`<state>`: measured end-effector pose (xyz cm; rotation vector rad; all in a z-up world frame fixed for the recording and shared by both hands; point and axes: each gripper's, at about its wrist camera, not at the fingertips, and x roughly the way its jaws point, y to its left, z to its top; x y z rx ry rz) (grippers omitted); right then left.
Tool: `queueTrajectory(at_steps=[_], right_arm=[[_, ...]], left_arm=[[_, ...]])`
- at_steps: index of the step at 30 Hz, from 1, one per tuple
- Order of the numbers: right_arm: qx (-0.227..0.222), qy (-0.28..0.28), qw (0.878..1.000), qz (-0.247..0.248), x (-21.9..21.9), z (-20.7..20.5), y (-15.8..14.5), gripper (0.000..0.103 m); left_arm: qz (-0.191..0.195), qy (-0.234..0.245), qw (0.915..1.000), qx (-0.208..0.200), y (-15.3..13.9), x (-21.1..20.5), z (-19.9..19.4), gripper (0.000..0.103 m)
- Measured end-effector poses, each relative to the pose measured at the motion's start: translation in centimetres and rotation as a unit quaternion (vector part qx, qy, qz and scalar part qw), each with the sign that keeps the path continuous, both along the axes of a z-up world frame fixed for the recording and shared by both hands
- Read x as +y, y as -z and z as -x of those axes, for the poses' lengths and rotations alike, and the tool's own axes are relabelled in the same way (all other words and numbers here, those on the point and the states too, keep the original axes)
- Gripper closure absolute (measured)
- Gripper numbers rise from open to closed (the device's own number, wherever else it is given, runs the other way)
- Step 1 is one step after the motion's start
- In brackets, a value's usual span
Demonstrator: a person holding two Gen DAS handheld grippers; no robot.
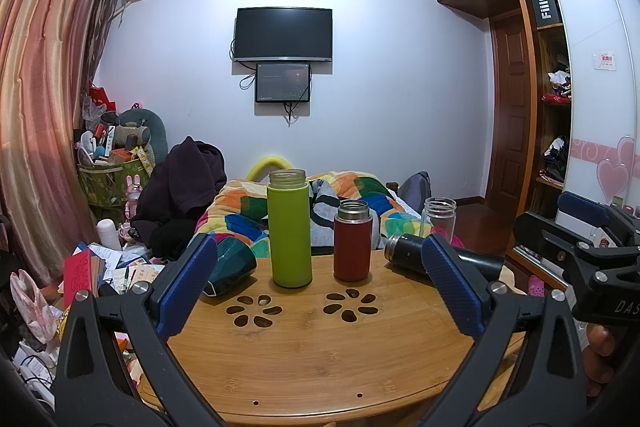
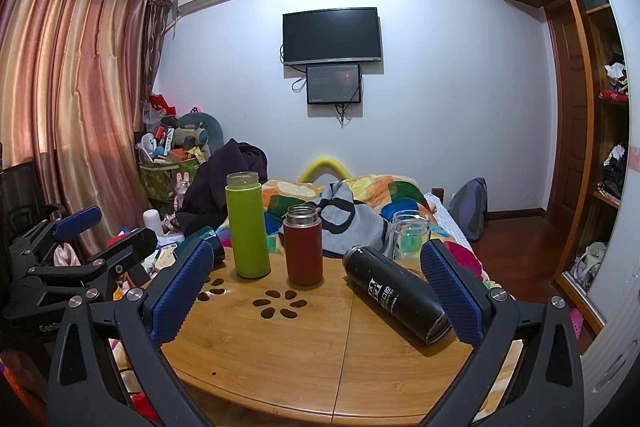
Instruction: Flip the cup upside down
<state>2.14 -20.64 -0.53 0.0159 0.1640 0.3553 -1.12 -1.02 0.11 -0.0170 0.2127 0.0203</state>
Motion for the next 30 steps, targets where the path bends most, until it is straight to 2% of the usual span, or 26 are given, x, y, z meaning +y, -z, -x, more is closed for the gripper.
queueTrajectory(at_steps=[30], right_arm=[[0.004,0.000,1.000,0.004,0.20,0.02,0.37,0.000]], left_arm=[[0.005,-0.001,1.0000,0.003,0.08,0.17,-0.26,0.000]])
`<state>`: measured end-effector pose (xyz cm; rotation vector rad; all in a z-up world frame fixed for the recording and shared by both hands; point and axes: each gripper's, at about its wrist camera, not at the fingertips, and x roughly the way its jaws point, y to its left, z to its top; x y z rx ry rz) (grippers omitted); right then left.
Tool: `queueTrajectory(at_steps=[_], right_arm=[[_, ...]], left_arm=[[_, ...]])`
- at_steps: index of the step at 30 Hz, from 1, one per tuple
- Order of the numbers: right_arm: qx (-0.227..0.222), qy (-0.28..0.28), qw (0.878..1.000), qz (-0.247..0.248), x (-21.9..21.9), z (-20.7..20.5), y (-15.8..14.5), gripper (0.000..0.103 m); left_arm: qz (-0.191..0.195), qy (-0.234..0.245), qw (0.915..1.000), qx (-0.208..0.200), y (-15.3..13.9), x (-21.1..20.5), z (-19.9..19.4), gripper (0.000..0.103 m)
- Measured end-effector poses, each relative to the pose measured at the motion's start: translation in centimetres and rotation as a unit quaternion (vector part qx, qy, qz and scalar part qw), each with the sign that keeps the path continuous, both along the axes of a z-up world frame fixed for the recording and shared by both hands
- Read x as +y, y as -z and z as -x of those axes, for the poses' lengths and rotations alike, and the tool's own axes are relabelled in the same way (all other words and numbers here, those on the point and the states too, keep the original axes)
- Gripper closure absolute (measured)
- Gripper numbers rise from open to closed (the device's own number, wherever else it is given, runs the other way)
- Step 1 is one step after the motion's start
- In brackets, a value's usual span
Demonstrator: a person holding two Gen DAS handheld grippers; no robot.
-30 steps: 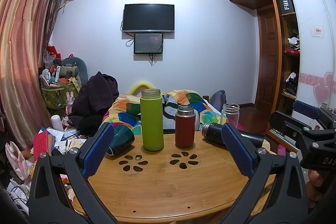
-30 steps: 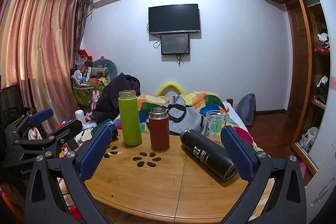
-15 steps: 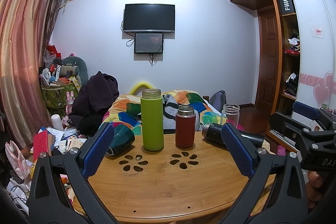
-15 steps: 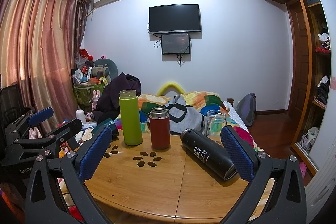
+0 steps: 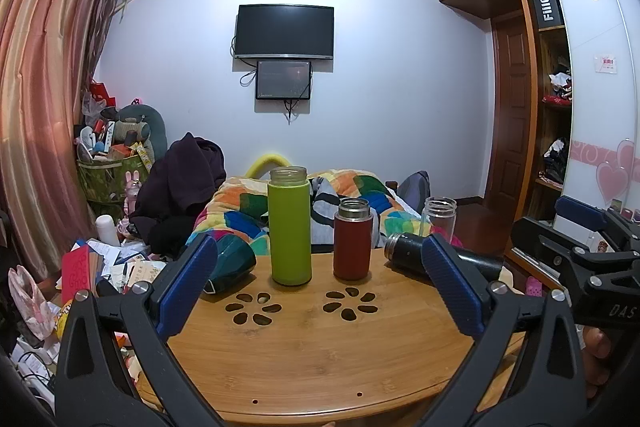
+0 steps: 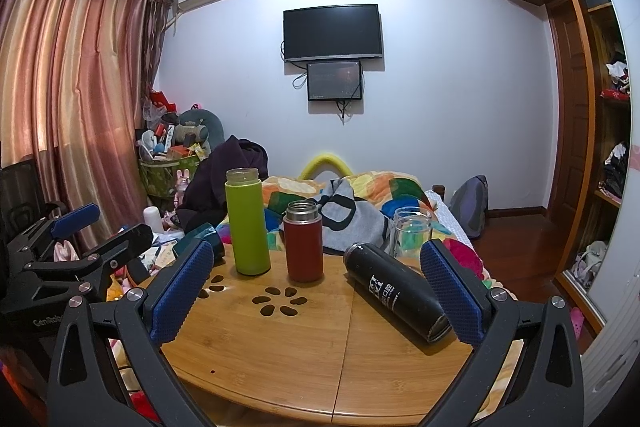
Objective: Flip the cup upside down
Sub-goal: 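Move the right gripper toward the black tumbler lying on the table, then close the right gripper around the open end of the black tumbler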
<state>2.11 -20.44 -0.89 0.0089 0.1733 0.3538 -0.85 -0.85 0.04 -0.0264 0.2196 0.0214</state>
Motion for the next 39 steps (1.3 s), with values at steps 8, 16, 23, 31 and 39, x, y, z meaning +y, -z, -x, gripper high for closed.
queueTrajectory(at_steps=[8,16,23,31,39], right_arm=[[0.029,-0.007,0.999,0.021,-0.7,-2.7,1.0,0.000],[0.123,0.002,0.986,0.109,-3.3,-11.4,4.1,0.000],[0.242,-0.015,0.962,0.125,-6.7,-18.2,8.8,0.000],[0.285,-0.056,0.952,0.096,-8.3,-19.8,11.5,0.026],[0.260,-0.065,0.960,0.087,-7.2,-18.0,11.0,0.037]], left_arm=[[0.011,0.000,0.9995,0.031,1.1,0.8,-1.7,0.000],[0.015,0.005,0.9972,0.072,3.1,1.3,-3.9,0.000],[0.013,0.012,0.9942,0.106,4.9,1.1,-5.6,0.000],[0.018,0.022,0.9906,0.134,6.3,0.7,-6.6,0.000],[0.010,0.027,0.9886,0.148,7.2,-0.1,-6.8,0.000]])
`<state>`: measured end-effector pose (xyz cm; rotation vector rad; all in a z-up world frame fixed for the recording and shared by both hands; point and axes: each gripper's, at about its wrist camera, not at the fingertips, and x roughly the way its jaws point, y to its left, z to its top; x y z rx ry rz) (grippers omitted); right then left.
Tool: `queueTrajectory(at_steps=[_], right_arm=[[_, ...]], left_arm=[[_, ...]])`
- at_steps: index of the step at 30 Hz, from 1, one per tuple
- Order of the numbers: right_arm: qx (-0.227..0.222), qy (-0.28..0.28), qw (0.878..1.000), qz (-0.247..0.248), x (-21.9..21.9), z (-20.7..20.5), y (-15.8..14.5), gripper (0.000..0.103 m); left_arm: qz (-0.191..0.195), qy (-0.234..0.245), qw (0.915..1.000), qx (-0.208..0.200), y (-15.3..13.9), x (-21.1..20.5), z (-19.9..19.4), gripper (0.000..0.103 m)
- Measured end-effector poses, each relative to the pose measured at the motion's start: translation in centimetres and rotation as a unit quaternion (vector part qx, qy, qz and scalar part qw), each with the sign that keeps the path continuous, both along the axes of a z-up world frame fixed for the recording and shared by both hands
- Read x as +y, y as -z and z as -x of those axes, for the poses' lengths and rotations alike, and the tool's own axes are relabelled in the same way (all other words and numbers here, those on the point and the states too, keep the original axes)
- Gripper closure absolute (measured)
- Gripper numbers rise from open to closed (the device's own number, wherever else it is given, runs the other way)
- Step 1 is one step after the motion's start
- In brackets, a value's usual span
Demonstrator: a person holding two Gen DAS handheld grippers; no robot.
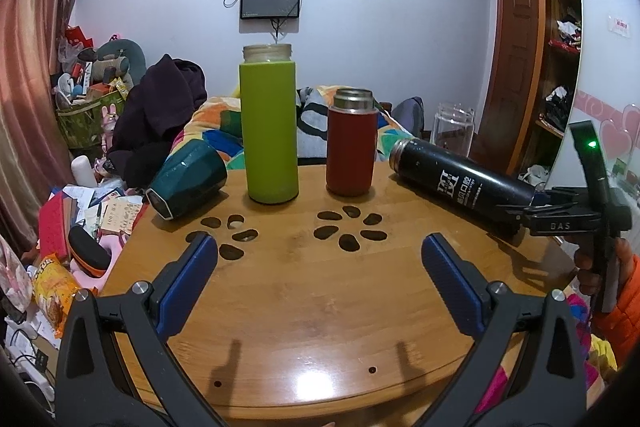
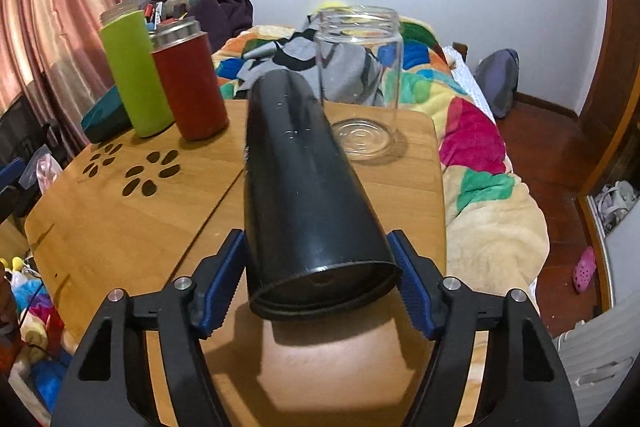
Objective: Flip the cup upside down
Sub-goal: 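Close the right gripper around the open end of the black tumbler, then lift the black tumbler with the right gripper and swing it upward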
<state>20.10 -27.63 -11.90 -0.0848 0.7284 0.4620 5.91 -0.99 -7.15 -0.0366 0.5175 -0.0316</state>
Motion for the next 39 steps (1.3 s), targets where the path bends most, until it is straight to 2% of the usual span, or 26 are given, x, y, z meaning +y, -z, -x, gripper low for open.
queueTrajectory(at_steps=[7,11,15,19,23,26,34,39], right_arm=[[-0.039,0.015,0.999,0.009,1.8,3.9,-1.4,0.041],[-0.065,0.019,0.998,-0.005,2.2,6.6,-2.7,0.041],[-0.091,0.018,0.996,-0.012,2.9,9.5,-4.1,0.042],[-0.098,0.006,0.995,-0.019,3.5,11.2,-4.9,0.042],[-0.108,-0.010,0.994,-0.011,4.5,13.1,-5.4,0.042],[-0.111,-0.024,0.994,-0.007,5.2,13.9,-5.7,0.042],[-0.113,-0.068,0.991,0.009,6.9,15.0,-6.3,0.042],[-0.111,-0.096,0.989,0.011,7.1,15.6,-6.8,0.042]], left_arm=[[-0.002,0.007,0.9999,0.010,1.0,-0.8,-0.2,0.000],[-0.004,0.016,0.9998,0.011,1.6,-1.2,-0.1,0.000],[-0.012,0.030,0.9995,0.002,2.3,-2.1,0.3,0.000],[-0.023,0.050,0.9985,-0.008,2.8,-3.3,0.8,0.000],[-0.034,0.077,0.9961,-0.027,3.2,-4.6,1.5,0.000],[-0.057,0.090,0.9932,-0.047,3.4,-5.7,1.8,0.000],[-0.114,0.114,0.9804,-0.113,3.9,-8.1,2.7,0.000],[-0.108,0.126,0.9757,-0.143,3.7,-8.3,2.8,0.000]])
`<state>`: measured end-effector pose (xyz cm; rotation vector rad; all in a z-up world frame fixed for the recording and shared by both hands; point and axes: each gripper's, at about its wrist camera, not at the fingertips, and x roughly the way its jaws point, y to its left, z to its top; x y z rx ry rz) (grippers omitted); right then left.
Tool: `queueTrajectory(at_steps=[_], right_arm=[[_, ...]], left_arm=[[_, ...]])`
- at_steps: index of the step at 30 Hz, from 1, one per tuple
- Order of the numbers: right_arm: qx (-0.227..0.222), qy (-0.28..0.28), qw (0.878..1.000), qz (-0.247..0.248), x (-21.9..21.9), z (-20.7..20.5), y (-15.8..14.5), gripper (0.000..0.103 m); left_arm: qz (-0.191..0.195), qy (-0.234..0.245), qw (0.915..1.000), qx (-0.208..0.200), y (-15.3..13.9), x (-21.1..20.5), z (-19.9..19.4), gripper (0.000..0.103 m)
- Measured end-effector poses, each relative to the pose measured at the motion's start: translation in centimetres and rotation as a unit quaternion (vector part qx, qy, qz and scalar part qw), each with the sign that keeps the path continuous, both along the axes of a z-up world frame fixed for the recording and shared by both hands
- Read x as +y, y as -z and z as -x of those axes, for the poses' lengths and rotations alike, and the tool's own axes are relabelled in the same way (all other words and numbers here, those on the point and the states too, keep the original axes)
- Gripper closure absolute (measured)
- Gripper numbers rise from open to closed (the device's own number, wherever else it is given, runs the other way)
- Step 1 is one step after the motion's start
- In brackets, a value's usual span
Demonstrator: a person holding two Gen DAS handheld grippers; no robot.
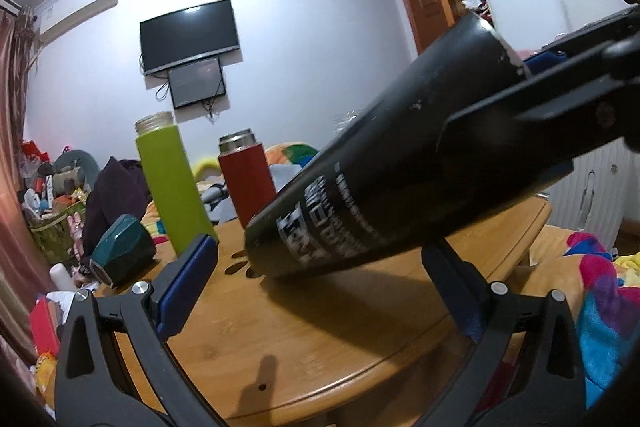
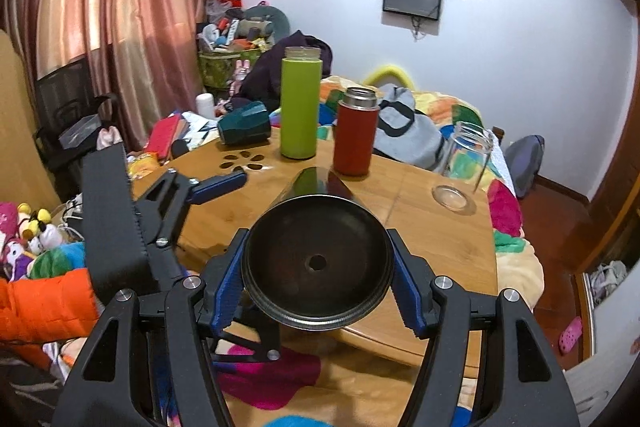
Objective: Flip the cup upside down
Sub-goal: 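Lift the black tumbler with the right gripper and swing it upward, then rotate the held tumbler upright, open end up, with the right gripper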
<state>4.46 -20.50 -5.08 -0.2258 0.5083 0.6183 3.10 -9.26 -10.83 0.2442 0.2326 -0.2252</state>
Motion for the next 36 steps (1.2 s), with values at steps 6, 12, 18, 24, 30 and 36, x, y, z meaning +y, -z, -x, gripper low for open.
queueTrajectory(at_steps=[6,12,18,24,30,36], right_arm=[[-0.001,-0.036,0.999,0.016,0.6,1.1,-0.2,0.042],[-0.004,-0.040,0.999,0.030,0.6,1.5,0.0,0.041],[0.004,-0.065,0.998,0.013,-0.8,2.6,0.2,0.032],[-0.011,-0.042,0.999,0.005,-2.2,3.2,-0.4,0.032],[-0.008,0.002,1.000,-0.013,-3.4,1.7,-0.7,0.032],[-0.001,0.020,0.999,-0.030,-3.3,0.2,-0.2,0.032]], left_arm=[[0.002,0.010,0.9997,-0.023,-0.4,-0.2,-0.2,0.000],[-0.001,0.021,0.9996,-0.019,-0.3,-0.3,-0.3,0.000],[0.004,0.002,0.9999,-0.015,-0.4,-0.1,-0.4,0.007],[0.009,-0.027,0.9993,-0.024,-1.3,0.9,0.2,0.030],[0.070,-0.037,0.9968,0.014,-3.3,3.8,0.0,0.039],[0.084,-0.058,0.9942,0.034,-4.8,5.3,0.0,0.039]])
